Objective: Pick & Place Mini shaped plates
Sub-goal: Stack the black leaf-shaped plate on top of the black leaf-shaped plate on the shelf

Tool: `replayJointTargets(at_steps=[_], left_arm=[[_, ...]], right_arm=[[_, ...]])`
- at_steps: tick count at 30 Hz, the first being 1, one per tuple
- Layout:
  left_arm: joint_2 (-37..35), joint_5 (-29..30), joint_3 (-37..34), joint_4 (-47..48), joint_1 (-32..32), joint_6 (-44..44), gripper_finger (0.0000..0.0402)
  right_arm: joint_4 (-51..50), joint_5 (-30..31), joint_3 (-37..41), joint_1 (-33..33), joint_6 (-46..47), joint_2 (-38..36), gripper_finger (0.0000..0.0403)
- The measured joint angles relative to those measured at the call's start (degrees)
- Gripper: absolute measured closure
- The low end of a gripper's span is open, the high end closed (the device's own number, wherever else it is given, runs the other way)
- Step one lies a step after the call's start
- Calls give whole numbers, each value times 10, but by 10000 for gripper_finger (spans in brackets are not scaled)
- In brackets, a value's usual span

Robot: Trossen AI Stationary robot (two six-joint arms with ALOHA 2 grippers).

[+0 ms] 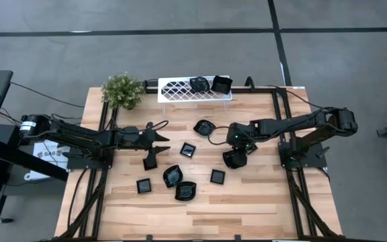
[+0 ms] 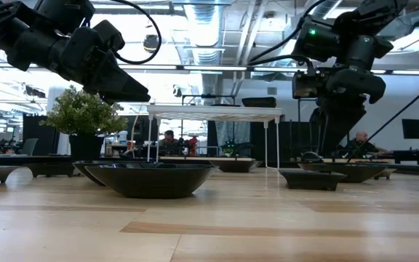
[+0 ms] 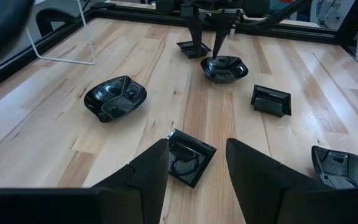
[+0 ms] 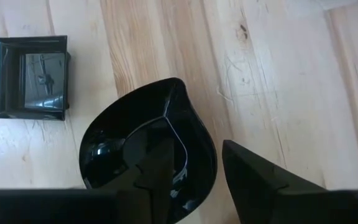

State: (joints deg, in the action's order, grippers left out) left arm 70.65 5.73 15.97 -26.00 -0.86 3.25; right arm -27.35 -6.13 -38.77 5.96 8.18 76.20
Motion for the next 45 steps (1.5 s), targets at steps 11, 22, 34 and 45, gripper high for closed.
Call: replayJointTargets(at_steps=[11,22,34,45], left_arm=[[0,0,0,0,0,0,239],[0,0,0,0,0,0,239],[0,0,0,0,0,0,239],[0,0,0,-2,0,0,239]], right_arm=[[0,0,0,0,9,0,255],[6,0,0,0,9,0,259],[18,0,0,0,5,62,256],[16,0,-2,1,2,89,270]])
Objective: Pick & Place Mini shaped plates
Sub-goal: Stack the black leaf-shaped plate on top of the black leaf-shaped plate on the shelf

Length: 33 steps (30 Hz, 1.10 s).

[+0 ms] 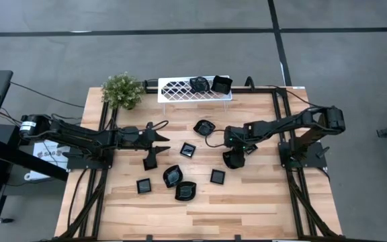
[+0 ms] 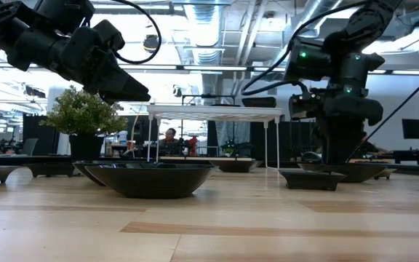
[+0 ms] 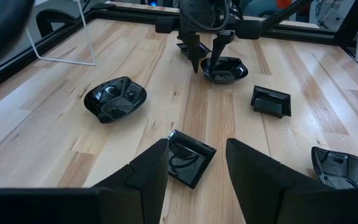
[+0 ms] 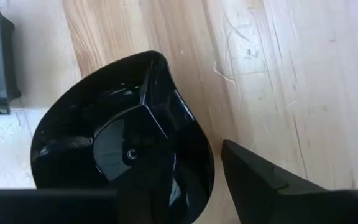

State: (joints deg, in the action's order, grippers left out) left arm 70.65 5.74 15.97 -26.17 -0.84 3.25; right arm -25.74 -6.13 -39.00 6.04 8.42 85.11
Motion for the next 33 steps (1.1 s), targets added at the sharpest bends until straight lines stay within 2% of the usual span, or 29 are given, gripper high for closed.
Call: replayJointTargets(at_steps=[24,28,33], left_arm=[[0,0,0,0,0,0,239],[0,0,0,0,0,0,239],[0,0,0,0,0,0,239]], right_arm=[[-8,0,-23,0,-15,-1,281],[-8,0,-23,0,-15,-1,310],[-10,-6,-24,0,-28,-1,370]])
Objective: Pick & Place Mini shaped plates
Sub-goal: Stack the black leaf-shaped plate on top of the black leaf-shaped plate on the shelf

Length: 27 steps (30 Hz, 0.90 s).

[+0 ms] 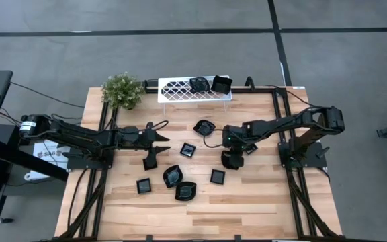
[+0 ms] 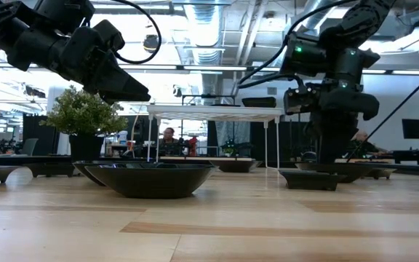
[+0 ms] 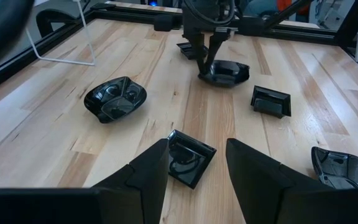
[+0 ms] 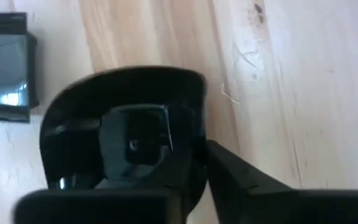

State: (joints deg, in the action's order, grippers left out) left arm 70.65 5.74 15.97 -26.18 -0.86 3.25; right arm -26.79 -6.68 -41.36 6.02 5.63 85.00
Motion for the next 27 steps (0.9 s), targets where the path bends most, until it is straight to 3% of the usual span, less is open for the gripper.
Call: replayJointTargets(at_steps=[3,13,19,27], left_arm=[[0,0,0,0,0,0,239],[0,0,0,0,0,0,239],[0,0,0,0,0,0,239],[0,0,0,0,0,0,239]], right_arm=[[1,-23,-1,3,-14,-1,397],[-3,-85,-1,34,-2,-1,399],[-33,-85,-14,47,-9,-1,401],[-101,-81,-91,50,-31,-1,401]])
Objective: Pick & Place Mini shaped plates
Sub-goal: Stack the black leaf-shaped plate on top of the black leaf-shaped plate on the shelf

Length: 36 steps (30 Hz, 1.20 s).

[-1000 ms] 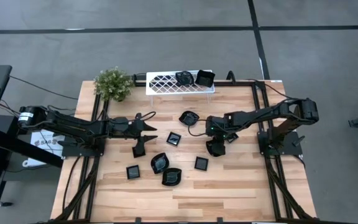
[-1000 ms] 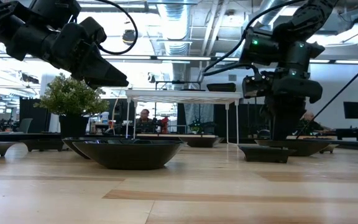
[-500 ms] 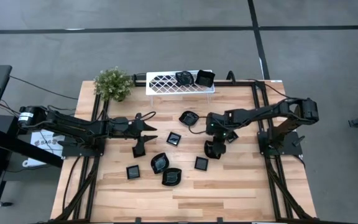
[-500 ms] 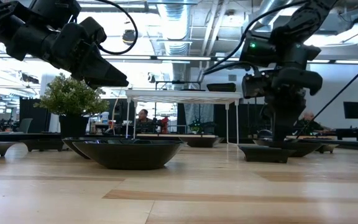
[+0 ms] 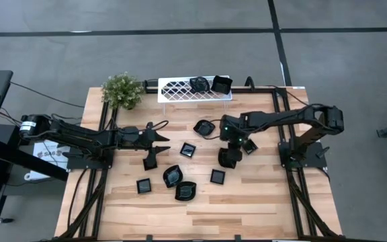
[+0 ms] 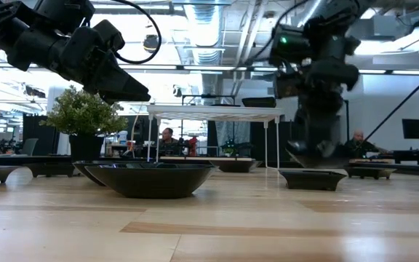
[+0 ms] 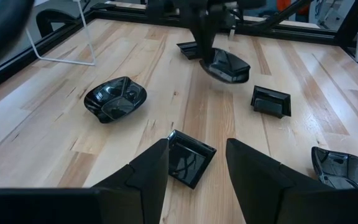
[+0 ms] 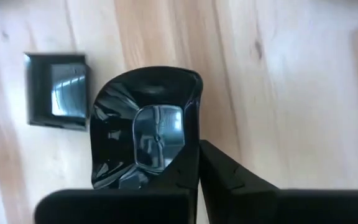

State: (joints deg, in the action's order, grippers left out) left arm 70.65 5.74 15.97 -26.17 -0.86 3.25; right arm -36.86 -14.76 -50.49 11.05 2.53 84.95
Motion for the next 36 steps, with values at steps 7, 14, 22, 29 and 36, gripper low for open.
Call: replayJointTargets(at_steps=[7,14,22,29,36], left_arm=[[0,0,0,0,0,0,239],[0,0,0,0,0,0,239],[0,0,0,0,0,0,239],[0,0,0,0,0,0,239],[0,0,0,-5,0,0,239]], right_arm=[[-85,51,-100,0,-21,0,401],[-214,95,-239,-3,-26,0,402],[-261,160,-369,-40,-26,0,402],[-229,239,-384,-44,-27,0,402],[-134,303,-385,11,-84,9,402]])
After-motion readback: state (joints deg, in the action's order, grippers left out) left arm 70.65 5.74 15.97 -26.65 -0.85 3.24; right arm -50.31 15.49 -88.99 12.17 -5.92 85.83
